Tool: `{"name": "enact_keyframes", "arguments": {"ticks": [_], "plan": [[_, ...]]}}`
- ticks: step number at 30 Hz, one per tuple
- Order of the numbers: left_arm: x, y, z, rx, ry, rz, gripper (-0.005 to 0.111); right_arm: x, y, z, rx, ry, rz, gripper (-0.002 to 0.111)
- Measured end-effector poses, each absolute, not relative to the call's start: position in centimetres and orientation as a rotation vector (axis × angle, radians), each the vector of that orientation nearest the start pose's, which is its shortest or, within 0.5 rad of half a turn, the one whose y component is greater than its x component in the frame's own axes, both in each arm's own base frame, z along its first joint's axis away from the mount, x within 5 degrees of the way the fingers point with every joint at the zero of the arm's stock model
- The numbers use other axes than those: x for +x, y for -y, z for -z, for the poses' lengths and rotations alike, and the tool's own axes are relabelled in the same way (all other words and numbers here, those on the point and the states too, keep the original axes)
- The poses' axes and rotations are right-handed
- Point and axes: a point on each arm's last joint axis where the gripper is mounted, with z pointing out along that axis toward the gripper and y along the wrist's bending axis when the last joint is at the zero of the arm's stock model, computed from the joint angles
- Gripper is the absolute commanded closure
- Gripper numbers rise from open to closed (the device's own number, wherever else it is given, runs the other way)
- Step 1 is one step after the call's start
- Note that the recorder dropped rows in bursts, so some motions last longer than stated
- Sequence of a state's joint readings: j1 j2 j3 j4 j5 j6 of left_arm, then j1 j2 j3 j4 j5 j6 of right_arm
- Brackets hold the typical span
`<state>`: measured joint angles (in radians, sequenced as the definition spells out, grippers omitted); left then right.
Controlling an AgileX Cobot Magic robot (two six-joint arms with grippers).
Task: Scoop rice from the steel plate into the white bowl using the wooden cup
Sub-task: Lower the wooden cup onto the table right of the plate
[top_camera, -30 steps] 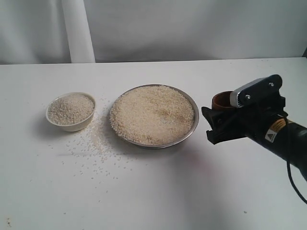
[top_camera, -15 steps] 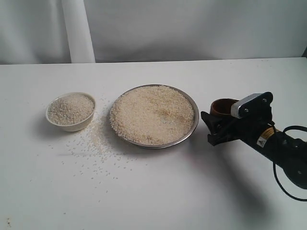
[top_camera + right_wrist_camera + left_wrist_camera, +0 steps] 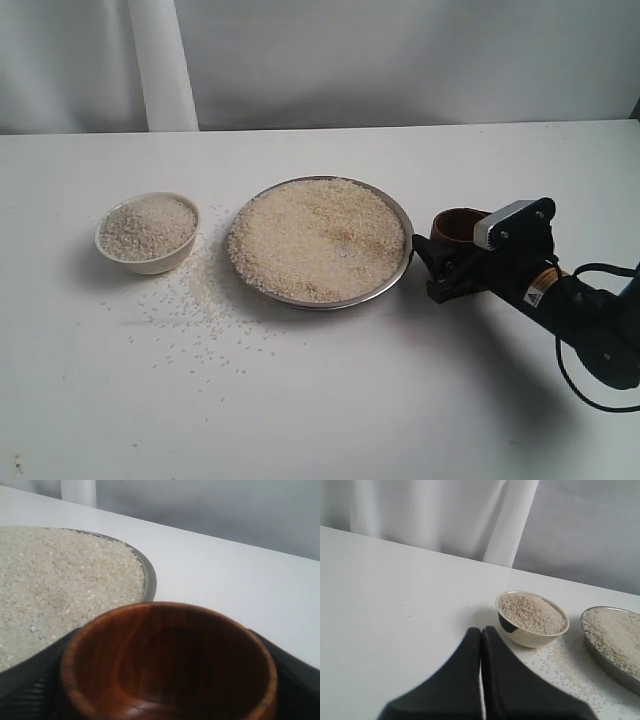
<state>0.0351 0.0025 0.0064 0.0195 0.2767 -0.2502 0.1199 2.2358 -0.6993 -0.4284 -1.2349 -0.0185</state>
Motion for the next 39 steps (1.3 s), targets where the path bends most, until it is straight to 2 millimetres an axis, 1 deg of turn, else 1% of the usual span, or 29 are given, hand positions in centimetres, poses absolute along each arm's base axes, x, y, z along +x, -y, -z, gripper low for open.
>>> {"name": "enact_keyframes", "arguments": {"ticks": [6,7,9,11,16,17,19,22,28,31,34,36,39], "plan": [[5.5,-0.2,-18.6,-0.239,-1.755,0.138,0.107,33.1,-7.6,-5.5,-0.538,-1.726,-0.331,0.108],[5.5,-0.2,-18.6,-0.239,-1.755,0.138,0.107,33.1,-7.6,-5.5,-0.538,-1.726,-0.331,0.106],[5.5,-0.2,-18.6,-0.239,-1.755,0.138,0.107,33.1,-7.6,-5.5,-0.545,-1.725,-0.335,0.097],[5.5,-0.2,-18.6,-0.239,-1.755,0.138,0.107,33.1,-7.7,-5.5,-0.552,-1.723,-0.340,0.080],[5.5,-0.2,-18.6,-0.239,-1.755,0.138,0.107,33.1,-7.6,-5.5,-0.553,-1.723,-0.340,0.024],[5.5,-0.2,-18.6,-0.239,-1.755,0.138,0.107,33.1,-7.6,-5.5,-0.554,-1.723,-0.340,0.016],[5.5,-0.2,-18.6,-0.239,-1.755,0.138,0.107,33.1,-7.6,-5.5,-0.538,-1.729,-0.353,0.007],[5.5,-0.2,-18.6,-0.239,-1.755,0.138,0.107,33.1,-7.6,-5.5,-0.531,-1.733,-0.367,0.003],[5.5,-0.2,-18.6,-0.239,-1.755,0.138,0.107,32.9,-7.6,-5.4,-0.545,-1.733,-0.384,0.003],[5.5,-0.2,-18.6,-0.239,-1.755,0.138,0.107,32.3,-7.1,-5.8,-0.559,-1.737,-0.356,0.003],[5.5,-0.2,-18.6,-0.239,-1.755,0.138,0.107,31.6,-6.2,-6.7,-0.556,-1.742,-0.320,0.003],[5.5,-0.2,-18.6,-0.239,-1.755,0.138,0.107,31.3,-5.8,-7.8,-0.547,-1.726,-0.307,0.003],[5.5,-0.2,-18.6,-0.239,-1.755,0.138,0.107,31.1,-6.0,-9.1,-0.582,-1.683,-0.315,0.003]]}}
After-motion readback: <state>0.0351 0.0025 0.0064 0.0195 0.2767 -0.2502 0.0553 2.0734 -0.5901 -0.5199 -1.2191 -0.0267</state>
